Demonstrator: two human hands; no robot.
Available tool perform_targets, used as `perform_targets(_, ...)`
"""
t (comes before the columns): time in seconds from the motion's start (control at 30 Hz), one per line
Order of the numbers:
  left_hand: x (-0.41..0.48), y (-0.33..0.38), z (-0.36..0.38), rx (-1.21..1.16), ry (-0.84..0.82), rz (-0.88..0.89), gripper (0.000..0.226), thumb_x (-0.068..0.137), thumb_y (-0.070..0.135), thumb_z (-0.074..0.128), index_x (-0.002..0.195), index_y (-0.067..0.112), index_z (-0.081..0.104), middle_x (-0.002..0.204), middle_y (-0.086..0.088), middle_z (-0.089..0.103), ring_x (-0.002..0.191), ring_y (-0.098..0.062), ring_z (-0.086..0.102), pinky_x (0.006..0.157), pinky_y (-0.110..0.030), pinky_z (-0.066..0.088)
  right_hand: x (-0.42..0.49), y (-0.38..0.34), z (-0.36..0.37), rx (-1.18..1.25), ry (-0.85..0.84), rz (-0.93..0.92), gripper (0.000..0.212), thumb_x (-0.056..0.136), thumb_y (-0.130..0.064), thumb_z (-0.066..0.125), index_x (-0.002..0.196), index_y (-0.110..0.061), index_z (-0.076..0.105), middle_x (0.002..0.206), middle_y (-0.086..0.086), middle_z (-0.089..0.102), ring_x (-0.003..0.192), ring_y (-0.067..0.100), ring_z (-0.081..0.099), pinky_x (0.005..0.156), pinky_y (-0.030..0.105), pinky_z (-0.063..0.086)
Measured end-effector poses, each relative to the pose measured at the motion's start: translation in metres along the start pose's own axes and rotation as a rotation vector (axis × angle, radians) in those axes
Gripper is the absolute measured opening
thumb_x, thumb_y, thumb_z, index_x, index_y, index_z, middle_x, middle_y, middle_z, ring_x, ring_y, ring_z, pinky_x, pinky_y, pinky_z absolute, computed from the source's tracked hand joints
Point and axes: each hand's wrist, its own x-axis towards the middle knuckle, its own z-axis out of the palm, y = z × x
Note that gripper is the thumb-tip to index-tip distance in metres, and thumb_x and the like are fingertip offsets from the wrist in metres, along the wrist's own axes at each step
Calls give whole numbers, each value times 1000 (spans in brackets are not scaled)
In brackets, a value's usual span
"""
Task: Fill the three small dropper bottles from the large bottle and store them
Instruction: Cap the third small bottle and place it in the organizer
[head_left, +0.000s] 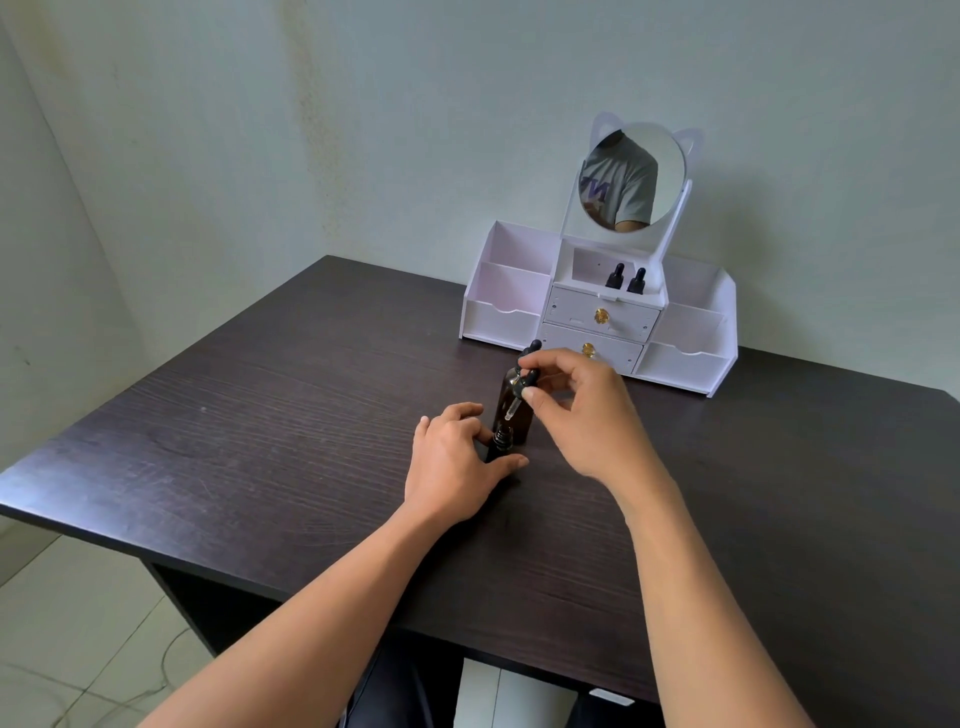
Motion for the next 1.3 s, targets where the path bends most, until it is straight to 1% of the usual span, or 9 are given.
perform_targets(0.13, 1, -2, 2, 1, 6, 14, 40, 71, 62, 76, 88, 26, 71, 141, 8, 52, 129, -13, 46, 120, -46, 17, -1, 0, 5, -64, -72, 10, 30, 92, -11, 67, 116, -29, 68, 100, -15, 68, 94, -1, 64, 91, 24, 55)
perform_targets(0.3, 0, -2, 2, 1, 5, 23, 37, 72, 60, 77, 86, 27, 71, 141, 7, 52, 128, -13, 47, 119, -46, 19, -4, 5, 10, -126, -166, 37, 32, 92, -11, 66, 116, -32, 67, 101, -17, 67, 92, -3, 64, 86, 17, 52)
perform_targets(0.43, -1, 0, -1, -14, -2, 31, 29, 72, 56, 77, 78, 33, 60, 139, 6, 53, 125, -13, 50, 118, -47, 19, -5, 9, 14, -210, -240, 58, 31, 93, -13, 66, 117, -32, 66, 105, -13, 67, 95, 2, 63, 77, 8, 43)
perform_targets(0.63, 0, -1, 0, 4, 3, 34, 32, 74, 54, 77, 85, 25, 69, 139, 5, 53, 124, -13, 51, 119, -46, 18, -4, 11, 17, -229, -268, 73, 31, 93, -15, 66, 119, -33, 65, 104, -12, 65, 96, 3, 62, 72, 3, 36)
perform_targets(0.93, 0, 0, 0, 4, 7, 30, 35, 74, 54, 77, 89, 23, 72, 139, 6, 53, 124, -13, 49, 119, -42, 18, -1, 15, 18, -245, -248, 64, 24, 89, -21, 71, 109, -33, 68, 95, -14, 66, 89, -1, 63, 70, 9, 42)
perform_targets(1.03, -1, -1, 1, 0, 13, 33, 34, 74, 53, 78, 86, 22, 71, 140, 5, 53, 125, -14, 49, 118, -41, 18, 0, 15, 20, -245, -218, 90, 22, 86, -27, 76, 106, -31, 68, 93, -13, 65, 84, 0, 61, 72, 16, 44)
perform_targets(1.13, 0, -3, 1, 17, 12, 44, 36, 75, 51, 77, 88, 19, 71, 140, 2, 54, 126, -13, 50, 118, -43, 19, -2, 15, 24, -256, -164, 86, 21, 83, -35, 78, 100, -28, 67, 85, -12, 63, 76, 0, 58, 66, 18, 43)
perform_targets(1.2, 0, -3, 1, 25, 8, 45, 36, 76, 50, 77, 89, 17, 71, 140, 1, 53, 127, -13, 49, 118, -43, 18, -3, 15, 26, -263, -132, 87, 24, 81, -40, 80, 96, -27, 66, 80, -11, 62, 73, 3, 59, 65, 22, 47)
perform_targets(1.3, 0, -4, 2, 31, 5, 49, 37, 77, 50, 75, 87, 15, 71, 141, 1, 53, 127, -12, 49, 119, -43, 18, -6, 16, 22, -268, -119, 110, 36, 75, -50, 82, 98, -27, 66, 77, -11, 62, 71, 5, 61, 64, 26, 50)
